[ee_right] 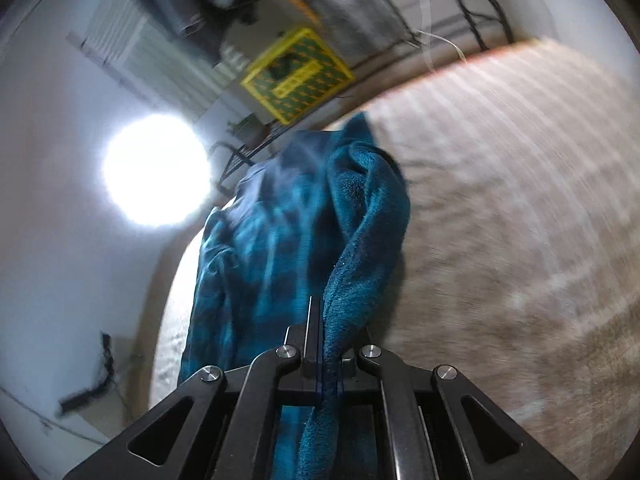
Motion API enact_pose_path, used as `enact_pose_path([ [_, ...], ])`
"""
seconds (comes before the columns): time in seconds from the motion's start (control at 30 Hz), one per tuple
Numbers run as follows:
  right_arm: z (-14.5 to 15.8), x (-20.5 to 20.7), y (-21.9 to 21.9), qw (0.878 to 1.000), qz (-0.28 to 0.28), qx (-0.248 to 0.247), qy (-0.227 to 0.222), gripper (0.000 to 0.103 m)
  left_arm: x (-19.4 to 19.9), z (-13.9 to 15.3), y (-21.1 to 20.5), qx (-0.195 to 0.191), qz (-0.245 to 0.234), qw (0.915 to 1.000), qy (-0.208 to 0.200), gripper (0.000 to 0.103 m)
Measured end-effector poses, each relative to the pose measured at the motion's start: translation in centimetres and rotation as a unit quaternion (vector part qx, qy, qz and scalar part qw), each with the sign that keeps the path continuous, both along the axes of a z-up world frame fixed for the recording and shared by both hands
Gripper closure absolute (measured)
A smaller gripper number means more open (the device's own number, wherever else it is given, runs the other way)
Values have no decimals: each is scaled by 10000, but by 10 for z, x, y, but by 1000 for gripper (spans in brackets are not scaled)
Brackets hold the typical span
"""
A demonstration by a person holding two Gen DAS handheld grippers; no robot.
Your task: Fold large clothes
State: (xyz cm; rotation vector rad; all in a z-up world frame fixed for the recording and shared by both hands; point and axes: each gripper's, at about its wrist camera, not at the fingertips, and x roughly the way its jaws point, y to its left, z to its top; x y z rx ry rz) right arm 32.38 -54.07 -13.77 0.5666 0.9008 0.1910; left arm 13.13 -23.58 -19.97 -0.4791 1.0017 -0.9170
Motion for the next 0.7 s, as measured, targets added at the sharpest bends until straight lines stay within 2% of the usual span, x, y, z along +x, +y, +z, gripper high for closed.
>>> enact_pose_path([
  [0.2, 7, 14, 100, 9917, 848, -957, -157, 102, -2, -15, 51, -405, 664, 9965, 303, 94],
  [0.37, -21, 19, 202, 9659, 1762, -1892, -97, 102, -1, -33, 72, -346, 932, 9937, 517, 94],
  [0.47, -39, 17, 228, 9565, 1988, -2136, 24, 102, -2, -34, 74, -272, 935, 9942, 461, 94],
  [0.57, -51, 24, 225, 9578, 1940, -2116, 172, 102, -3, -34, 77, -255, 948, 9943, 427, 94],
  [0.67, -52, 29, 209, 9681, 1906, -1622, 142, 101, -3, -35, 79, -296, 968, 9938, 450, 94],
  [0.7, -50, 29, 204, 9708, 1945, -1402, 111, 95, -4, -34, 80, -290, 966, 9940, 426, 94],
])
